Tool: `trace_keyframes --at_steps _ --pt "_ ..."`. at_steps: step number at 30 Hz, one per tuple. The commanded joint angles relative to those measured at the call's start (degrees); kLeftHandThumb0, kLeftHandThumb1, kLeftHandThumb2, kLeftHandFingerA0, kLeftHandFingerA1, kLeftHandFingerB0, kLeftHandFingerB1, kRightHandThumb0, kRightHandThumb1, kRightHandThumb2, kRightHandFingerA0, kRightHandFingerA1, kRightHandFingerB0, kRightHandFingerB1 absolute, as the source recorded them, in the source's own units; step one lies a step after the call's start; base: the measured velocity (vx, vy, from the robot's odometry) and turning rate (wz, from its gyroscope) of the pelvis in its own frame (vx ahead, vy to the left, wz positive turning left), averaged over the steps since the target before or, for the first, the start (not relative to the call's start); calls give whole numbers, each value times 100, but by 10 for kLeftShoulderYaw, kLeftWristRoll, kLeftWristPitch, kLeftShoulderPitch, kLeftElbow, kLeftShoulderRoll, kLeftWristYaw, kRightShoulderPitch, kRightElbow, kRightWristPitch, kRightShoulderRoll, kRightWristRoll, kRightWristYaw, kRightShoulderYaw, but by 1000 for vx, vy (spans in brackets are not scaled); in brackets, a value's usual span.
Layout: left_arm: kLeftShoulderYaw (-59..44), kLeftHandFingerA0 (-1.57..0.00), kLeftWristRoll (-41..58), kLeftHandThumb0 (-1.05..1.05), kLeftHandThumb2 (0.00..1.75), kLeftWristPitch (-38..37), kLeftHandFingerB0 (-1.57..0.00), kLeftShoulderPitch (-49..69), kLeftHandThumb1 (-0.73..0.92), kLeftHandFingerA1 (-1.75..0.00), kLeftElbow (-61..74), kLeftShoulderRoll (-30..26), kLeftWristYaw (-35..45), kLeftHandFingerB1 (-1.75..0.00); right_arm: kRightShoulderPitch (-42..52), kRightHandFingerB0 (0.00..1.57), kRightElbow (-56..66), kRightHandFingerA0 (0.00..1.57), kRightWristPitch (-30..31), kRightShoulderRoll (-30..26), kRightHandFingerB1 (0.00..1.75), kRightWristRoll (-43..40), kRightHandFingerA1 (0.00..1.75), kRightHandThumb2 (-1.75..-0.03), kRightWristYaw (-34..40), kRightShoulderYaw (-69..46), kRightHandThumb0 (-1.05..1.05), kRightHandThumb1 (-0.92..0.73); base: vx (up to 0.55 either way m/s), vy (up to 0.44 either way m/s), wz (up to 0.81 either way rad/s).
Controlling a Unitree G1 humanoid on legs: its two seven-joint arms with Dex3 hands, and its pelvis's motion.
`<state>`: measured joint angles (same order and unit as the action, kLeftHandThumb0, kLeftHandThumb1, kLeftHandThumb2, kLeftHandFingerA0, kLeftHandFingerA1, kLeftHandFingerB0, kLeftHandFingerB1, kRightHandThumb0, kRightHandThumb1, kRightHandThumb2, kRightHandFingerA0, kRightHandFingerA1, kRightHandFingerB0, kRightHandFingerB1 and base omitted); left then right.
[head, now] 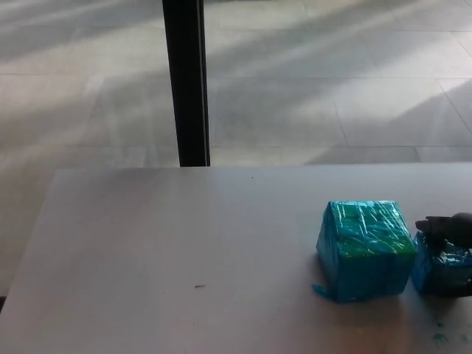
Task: The robot uses its right hand to pick up the small cube kept on the middle on the desk and place it on the bigger cube kept next to it
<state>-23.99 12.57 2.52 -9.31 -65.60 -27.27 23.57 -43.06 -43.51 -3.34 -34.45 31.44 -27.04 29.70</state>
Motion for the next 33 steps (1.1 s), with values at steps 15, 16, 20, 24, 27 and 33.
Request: trace_keyframes --at_steps 15,16,20,24,27,33 --pt "-4 -22 7 -91 103 4 -16 0 65 -48 -5 -14 0 -43 10 77 -14 81 -188 -61 100 193 172 -66 368 107 -40 -79 0 0 0" --pt "-4 -23 7 -91 103 3 -16 0 65 -49 -5 -13 0 -43 12 79 -12 82 -187 -60 71 187 173 -67 369 101 -42 -78 0 0 0" --pt "-3 -29 6 -91 66 1 -22 0 84 -39 -6 -13 -3 -31 16 80 -7 79 -205 -59 61 147 167 -66 359 69 -36 -77 0 0 0" --pt "-4 -22 7 -90 103 3 -15 3 65 -48 -3 -12 -3 -43 15 76 -24 75 -231 -60 100 133 164 -64 392 50 -33 -76 0 0 0" --pt "-3 -22 5 -91 103 0 -16 6 65 -48 -5 -13 -2 -43 11 78 -25 78 -235 -62 100 117 165 -66 391 32 -29 -75 0 0 0" --pt "-2 -22 4 -91 103 -1 -15 7 65 -47 -4 -12 -3 -43 0 71 -29 81 -264 -80 130 74 171 -67 366 -18 -16 -69 0 0 0"
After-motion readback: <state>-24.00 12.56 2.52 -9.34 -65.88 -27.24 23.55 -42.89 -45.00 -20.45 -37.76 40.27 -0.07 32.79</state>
